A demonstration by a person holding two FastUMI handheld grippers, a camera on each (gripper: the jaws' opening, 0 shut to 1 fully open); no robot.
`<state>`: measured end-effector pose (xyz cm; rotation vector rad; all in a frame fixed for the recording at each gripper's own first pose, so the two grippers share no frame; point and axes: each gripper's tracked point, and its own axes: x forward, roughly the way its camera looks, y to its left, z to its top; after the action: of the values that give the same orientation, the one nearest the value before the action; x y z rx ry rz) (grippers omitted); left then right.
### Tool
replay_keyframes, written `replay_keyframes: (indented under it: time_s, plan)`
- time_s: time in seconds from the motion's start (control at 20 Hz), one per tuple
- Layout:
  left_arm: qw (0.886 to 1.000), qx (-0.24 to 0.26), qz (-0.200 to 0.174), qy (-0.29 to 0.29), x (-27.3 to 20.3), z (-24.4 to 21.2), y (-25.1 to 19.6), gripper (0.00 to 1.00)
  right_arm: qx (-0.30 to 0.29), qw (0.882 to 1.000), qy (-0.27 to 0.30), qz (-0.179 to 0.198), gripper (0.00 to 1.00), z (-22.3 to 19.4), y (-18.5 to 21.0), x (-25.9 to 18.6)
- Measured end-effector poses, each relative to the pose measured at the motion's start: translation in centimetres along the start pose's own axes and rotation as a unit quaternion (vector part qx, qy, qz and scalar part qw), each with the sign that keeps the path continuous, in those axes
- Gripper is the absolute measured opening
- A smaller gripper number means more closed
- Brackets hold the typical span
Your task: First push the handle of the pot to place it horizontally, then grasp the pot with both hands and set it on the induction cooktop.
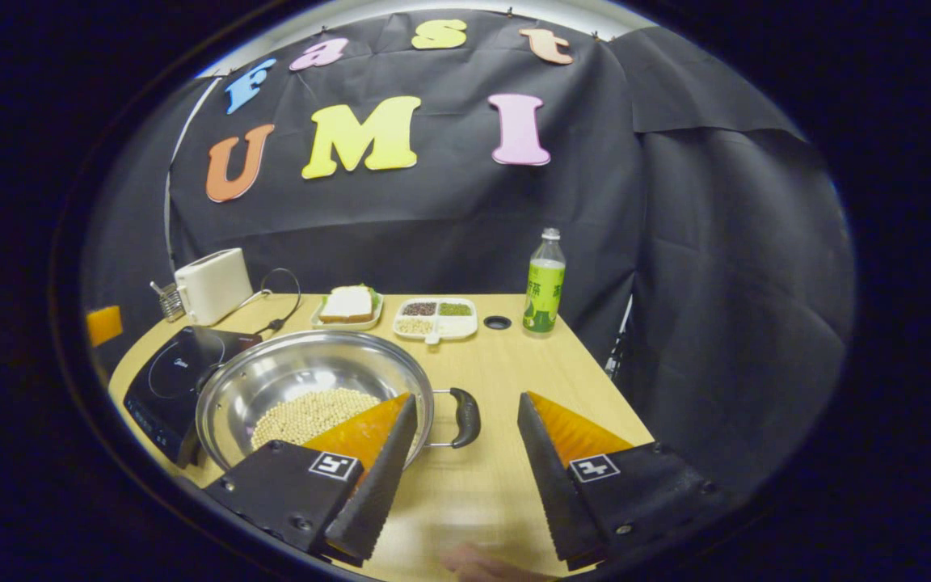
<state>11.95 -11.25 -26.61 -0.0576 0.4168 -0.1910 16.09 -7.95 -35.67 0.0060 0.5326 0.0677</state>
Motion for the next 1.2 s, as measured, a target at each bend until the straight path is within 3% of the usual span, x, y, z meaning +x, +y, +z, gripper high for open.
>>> replay_keyframes:
  time_s: [0.15, 0.6, 1.05, 1.2]
  plan:
    - [0.999, 0.005, -0.01, 0.041, 2.5, -2.0, -1.2, 0.95, 0.004, 1.0, 0.009, -0.003, 0.94, 0.1, -0.5, 0.9]
    - [0.989, 0.011, -0.004, 0.146, 7.8, -6.6, -2.3, 0.95, 0.016, 0.998, 0.061, 0.007, 0.95, -1.9, -0.7, 5.1]
    - [0.98, -0.002, -0.007, 0.197, 10.4, -9.2, -2.9, 0.93, 0.044, 0.994, 0.09, 0.033, 0.92, -3.7, 0.4, 7.8]
    - [0.981, 0.007, -0.004, 0.195, 10.8, -9.1, -2.6, 0.81, 0.061, 0.992, 0.102, 0.051, 0.88, -4.3, 1.1, 8.1]
